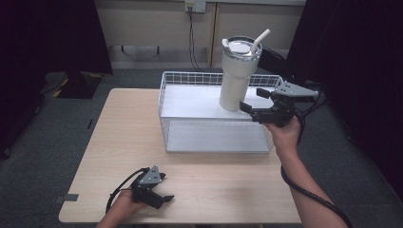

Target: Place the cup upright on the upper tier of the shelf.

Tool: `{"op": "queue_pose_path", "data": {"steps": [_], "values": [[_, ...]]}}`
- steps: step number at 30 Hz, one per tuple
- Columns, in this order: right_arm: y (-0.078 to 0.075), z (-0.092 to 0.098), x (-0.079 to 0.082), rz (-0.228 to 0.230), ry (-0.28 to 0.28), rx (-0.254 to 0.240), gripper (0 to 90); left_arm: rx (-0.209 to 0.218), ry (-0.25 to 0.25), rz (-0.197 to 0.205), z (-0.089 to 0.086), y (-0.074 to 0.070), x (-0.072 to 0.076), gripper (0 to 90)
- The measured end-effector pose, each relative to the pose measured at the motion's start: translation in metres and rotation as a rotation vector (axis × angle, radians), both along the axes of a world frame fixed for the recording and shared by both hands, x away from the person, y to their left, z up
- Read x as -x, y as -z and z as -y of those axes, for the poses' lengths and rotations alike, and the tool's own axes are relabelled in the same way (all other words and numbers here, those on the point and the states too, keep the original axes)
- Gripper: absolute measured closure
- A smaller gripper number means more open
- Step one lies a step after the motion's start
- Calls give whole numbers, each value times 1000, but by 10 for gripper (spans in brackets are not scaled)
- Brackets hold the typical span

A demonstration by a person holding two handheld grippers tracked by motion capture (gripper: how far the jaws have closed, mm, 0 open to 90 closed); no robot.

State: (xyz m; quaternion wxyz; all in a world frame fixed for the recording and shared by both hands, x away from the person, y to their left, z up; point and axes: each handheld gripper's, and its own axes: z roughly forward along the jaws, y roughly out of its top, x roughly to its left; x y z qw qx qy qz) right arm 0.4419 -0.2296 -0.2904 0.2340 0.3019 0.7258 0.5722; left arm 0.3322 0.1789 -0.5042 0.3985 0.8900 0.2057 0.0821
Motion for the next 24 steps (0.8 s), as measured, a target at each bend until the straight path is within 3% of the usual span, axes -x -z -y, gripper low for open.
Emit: {"op": "queue_pose_path", "data": {"steps": [14,18,24], "values": [[15,9,28,7,-61,10,136,0,0,-1,0,0,0,139],[24,12,36,-23,-93,12,137,0,1,-1,0,0,0,139],[40,14,48,-29,-117,23,137,0,1,-1,0,0,0,139]]}}
